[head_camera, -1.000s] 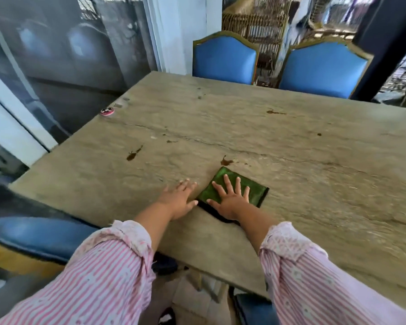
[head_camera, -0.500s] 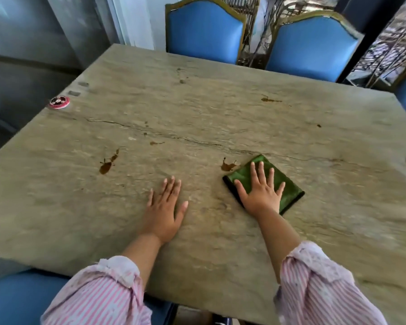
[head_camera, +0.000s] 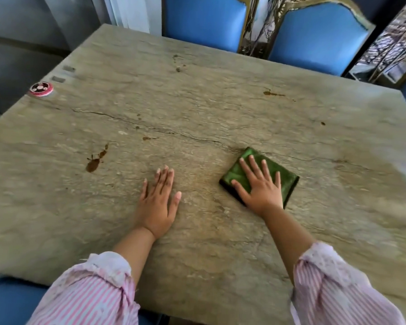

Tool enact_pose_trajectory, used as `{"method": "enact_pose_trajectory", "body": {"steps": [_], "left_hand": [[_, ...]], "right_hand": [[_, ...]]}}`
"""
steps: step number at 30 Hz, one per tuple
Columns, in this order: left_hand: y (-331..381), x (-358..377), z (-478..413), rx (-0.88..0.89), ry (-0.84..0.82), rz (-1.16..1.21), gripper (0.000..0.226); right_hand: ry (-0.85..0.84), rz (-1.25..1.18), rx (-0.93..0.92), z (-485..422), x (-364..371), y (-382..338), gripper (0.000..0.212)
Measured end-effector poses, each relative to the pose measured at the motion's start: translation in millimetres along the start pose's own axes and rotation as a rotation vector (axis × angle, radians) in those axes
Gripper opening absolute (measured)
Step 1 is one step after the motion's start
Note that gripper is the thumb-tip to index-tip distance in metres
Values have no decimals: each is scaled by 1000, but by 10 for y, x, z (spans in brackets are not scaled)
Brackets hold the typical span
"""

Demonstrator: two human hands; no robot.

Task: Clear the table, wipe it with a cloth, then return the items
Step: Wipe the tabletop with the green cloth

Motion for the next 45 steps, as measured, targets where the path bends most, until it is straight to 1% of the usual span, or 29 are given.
{"method": "enact_pose_trajectory", "body": {"steps": [2,4,6,8,10,11,12,14,16,18,20,22,25,27,29,31,34,36,38,40,42,44,45], "left_hand": [[-14,15,0,1,-2,-15,77],[-22,19,1,1,-2,-16,77],[-14,-6,12,4,14,3,77],[-7,-24,27,11,21,22,77],[-7,-22,33,13,21,31,77],[-6,-21,28,11,20,34,77],[1,-18,16,12,16,37,77],[7,-2,15,14,9,32,78],[0,8,10,10,14,20,79],[-19,2,0,9,35,18,78],[-18,0,11,8,38,5,80],[-17,-3,24,1,32,2,78],[-42,-47,23,-13,47,60,80],[-43,-38,28,-17,38,46,81],[-36,-36,30,-11,37,34,80],[-41,-25,24,-7,37,36,79],[-44,-13,25,-8,35,44,79],[-37,-29,31,-3,38,53,79],[-42,-69,39,21,65,120,78],[-118,-147,45,28,114,293,70],[-268,-279,77,-27,185,468,64],[-411,-461,134,-110,269,532,64],[-455,-545,159,-141,303,542,64]], "right_hand": [[-6,-36,85,-296,-87,-18,68],[-8,-44,89,-497,-97,-286,69],[-19,-30,-2,-499,-35,-680,69],[-38,4,-146,-244,88,-999,69],[-42,38,-252,130,238,-1041,68],[-23,39,-246,269,254,-908,69],[7,19,-201,336,210,-696,69],[47,-31,-44,273,71,-175,69],[29,-75,122,30,-58,227,69],[10,-107,228,-269,-161,319,70],[8,-127,266,-544,-189,128,72],[-7,-118,198,-688,-128,-292,72],[-43,-53,-24,-447,58,-914,70],[-42,-1,-154,-28,186,-1027,68],[-11,46,-208,358,237,-823,68],[-11,70,-173,455,187,-443,70],[-10,12,12,61,15,-55,68],[9,-20,105,-252,-67,-145,67],[-1,-16,103,-445,-38,-472,68],[-15,5,12,-438,62,-930,69],[-29,16,-125,-179,230,-1396,67],[-64,-23,-278,197,415,-1754,62],[-77,-86,-352,370,482,-1858,60]]}}
Point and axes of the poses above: each hand's wrist, its own z-axis away from the middle knuckle, its own x-axis out of the palm, y = z × x, the point moved 10 cm from there along -z, towards the middle knuckle, and after that the axes turned 10 degrees about -y, right-handed, at the moved point
